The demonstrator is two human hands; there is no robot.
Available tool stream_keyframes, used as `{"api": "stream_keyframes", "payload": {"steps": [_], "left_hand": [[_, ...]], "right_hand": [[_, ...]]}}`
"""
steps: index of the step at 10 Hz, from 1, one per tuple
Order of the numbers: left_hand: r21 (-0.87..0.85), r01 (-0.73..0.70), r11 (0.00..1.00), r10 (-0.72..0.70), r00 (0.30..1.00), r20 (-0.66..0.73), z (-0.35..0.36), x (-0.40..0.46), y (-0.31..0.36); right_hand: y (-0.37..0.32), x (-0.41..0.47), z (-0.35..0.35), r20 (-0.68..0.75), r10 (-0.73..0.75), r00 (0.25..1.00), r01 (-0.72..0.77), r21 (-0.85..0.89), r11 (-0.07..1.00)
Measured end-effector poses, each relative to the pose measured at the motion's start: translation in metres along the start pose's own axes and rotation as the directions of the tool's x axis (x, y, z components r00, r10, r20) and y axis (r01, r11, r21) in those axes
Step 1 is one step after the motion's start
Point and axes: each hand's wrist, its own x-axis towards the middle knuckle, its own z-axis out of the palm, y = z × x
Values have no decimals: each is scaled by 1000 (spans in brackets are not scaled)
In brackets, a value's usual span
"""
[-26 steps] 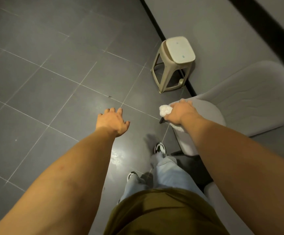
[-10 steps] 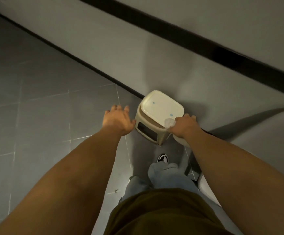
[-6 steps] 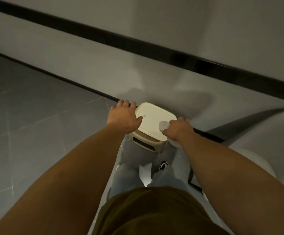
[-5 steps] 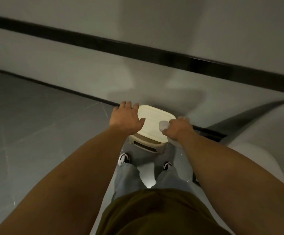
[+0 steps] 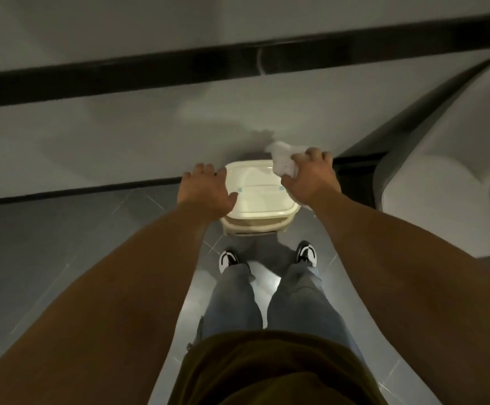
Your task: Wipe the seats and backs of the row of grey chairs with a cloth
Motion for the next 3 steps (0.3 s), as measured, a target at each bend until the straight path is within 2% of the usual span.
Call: {"api": "stream_keyframes", "payload": {"steps": [1, 2, 3], "left_hand": [[-27, 31, 999, -30, 999, 23, 21, 5, -15], [-52, 34, 998, -33, 999, 24, 30, 6, -20], [-49, 48, 998, -47, 998, 34, 32, 13, -23]], "right_hand": [[-5, 11, 16, 87, 13, 996, -13, -4, 1000], [-10, 23, 35, 328, 51, 943, -41, -37, 998], [-21, 35, 50, 464, 89, 881, -38, -118, 992]]}}
